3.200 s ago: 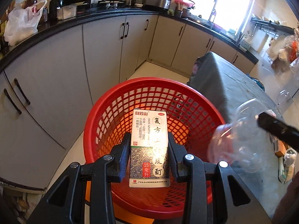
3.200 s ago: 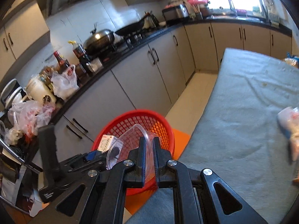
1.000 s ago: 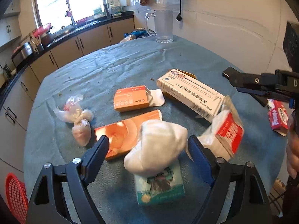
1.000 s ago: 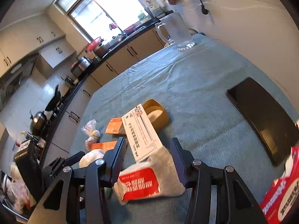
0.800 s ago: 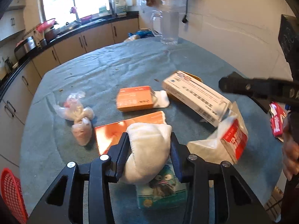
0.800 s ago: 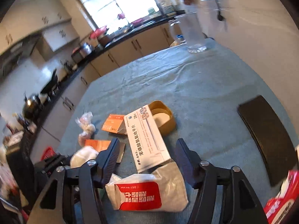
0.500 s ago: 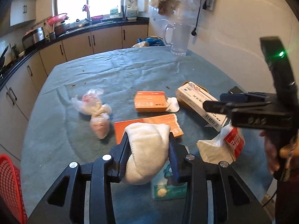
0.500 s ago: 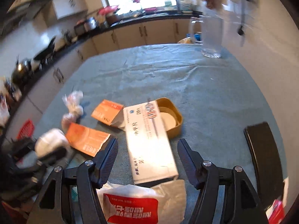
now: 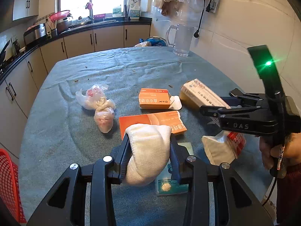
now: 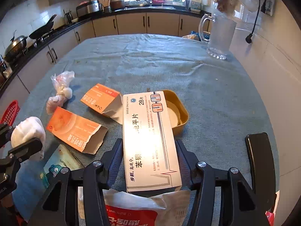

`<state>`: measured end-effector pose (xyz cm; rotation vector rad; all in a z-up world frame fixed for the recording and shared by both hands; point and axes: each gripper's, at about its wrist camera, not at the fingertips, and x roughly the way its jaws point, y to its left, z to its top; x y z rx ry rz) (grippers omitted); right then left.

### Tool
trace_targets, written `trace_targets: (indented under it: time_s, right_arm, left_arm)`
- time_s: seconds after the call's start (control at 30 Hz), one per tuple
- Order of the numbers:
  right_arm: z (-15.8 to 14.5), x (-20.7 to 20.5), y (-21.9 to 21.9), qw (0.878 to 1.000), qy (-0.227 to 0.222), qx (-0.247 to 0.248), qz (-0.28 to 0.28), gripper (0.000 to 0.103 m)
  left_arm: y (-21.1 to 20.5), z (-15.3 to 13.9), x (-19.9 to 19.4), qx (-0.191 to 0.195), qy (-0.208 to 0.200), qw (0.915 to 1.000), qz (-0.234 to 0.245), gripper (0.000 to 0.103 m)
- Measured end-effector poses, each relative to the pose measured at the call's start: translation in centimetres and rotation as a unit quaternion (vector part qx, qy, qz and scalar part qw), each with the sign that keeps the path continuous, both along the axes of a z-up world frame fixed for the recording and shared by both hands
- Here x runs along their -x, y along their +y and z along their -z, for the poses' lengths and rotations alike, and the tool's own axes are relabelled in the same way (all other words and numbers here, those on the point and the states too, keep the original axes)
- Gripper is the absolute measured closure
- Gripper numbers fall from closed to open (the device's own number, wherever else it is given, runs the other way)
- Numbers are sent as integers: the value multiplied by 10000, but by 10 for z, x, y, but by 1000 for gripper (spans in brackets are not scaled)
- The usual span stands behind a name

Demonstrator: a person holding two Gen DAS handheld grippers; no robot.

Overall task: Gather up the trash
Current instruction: 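Carry the cloth bundle and white box with both tools over the red basket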

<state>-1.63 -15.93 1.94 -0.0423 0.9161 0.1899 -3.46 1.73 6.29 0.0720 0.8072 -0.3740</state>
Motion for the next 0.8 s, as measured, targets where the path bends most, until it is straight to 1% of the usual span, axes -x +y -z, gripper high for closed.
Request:
trace_targets:
  time_s: [0.13, 0.27, 0.33, 0.53, 0.8]
  right_arm:
    - [-20, 10, -7, 9989, -334, -311, 89, 44]
    - [-43, 21, -10, 9951, -735, -636, 152, 44]
    - [-50, 25, -8, 9939, -812, -740, 133, 44]
    - [-55, 35, 11, 9916, -744, -1047, -162, 44]
    - [-50, 49, 44, 9898, -629, -1166, -515, 44]
  left_arm:
    - [5, -6, 3, 62, -66, 9999, -62, 66]
    - [14, -15, 7, 160, -165, 9996, -154, 66]
    - [19, -20, 10, 185, -222, 9994, -209, 66]
    - [39, -26, 19, 204, -314, 9985, -392, 66]
    - [67, -25, 30, 261, -314, 9970, -664, 66]
